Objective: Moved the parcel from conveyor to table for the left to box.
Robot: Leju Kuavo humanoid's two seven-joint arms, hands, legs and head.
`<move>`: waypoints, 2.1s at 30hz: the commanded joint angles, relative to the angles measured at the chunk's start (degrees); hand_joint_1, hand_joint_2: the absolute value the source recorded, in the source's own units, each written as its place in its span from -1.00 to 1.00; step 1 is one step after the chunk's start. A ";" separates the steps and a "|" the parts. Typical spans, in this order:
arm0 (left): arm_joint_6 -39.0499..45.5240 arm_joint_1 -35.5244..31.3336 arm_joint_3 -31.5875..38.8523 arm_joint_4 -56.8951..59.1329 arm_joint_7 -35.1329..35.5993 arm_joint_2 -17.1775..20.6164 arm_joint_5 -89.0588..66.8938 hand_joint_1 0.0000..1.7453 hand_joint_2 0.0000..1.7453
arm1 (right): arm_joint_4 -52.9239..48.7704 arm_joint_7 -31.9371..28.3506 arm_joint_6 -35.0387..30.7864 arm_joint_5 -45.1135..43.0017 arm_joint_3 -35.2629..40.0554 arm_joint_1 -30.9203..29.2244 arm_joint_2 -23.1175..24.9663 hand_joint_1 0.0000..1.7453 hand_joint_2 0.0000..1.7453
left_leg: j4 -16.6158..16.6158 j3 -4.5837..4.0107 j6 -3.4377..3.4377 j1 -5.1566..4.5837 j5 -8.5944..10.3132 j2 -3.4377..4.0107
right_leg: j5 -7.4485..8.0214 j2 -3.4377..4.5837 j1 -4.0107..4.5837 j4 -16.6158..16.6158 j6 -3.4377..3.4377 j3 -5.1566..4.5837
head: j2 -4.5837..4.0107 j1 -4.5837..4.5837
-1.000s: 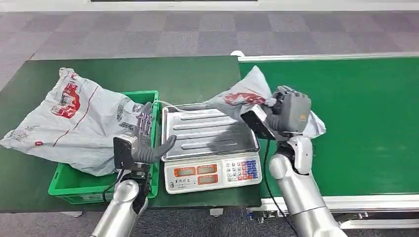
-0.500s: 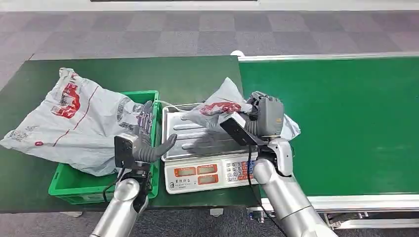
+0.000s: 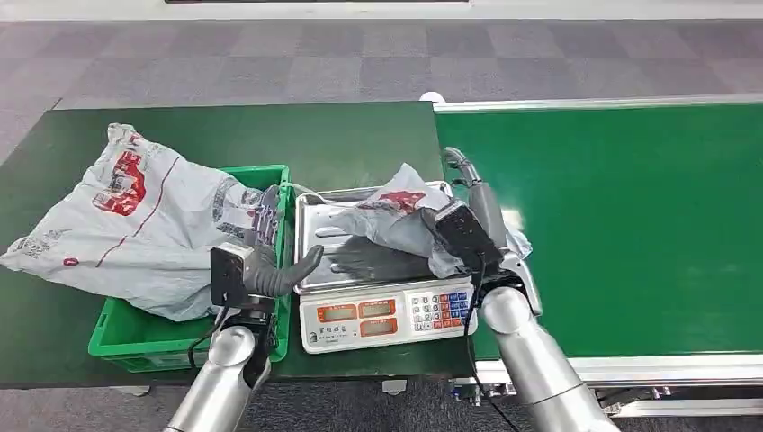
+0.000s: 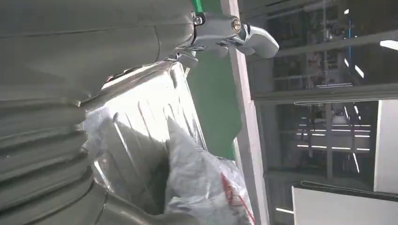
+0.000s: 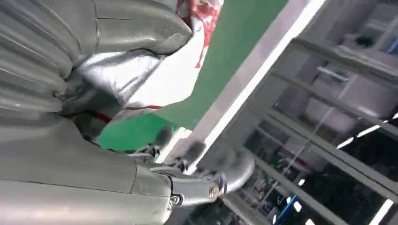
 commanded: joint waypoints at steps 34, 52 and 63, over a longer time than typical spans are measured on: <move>0.47 -6.17 -4.87 5.42 -0.01 1.16 -1.93 -1.00 1.00 | 7.21 -9.76 1.76 -19.28 -13.79 7.11 -2.04 -1.00 1.00 | -0.04 0.08 0.03 0.03 0.04 -0.17 | 0.03 -0.19 0.05 -0.10 -0.05 0.16 | 0.00 0.00; 2.73 -25.82 -26.62 26.48 -8.61 2.24 -41.99 -1.00 1.00 | -1.00 -9.36 7.98 -18.09 -17.45 12.83 1.36 -1.00 1.00 | 0.05 -0.07 0.07 0.00 0.11 -0.18 | 0.12 -0.21 0.01 0.01 -0.05 -0.01 | 0.00 0.00; -14.69 -34.89 -42.93 42.64 -14.59 1.05 -48.12 -1.00 1.00 | -2.45 -9.03 10.12 -18.68 -15.60 12.25 0.18 -1.00 1.00 | 0.02 -0.06 0.10 -0.03 0.18 -0.05 | 0.24 -0.09 -0.02 -0.02 -0.06 -0.05 | 0.00 0.00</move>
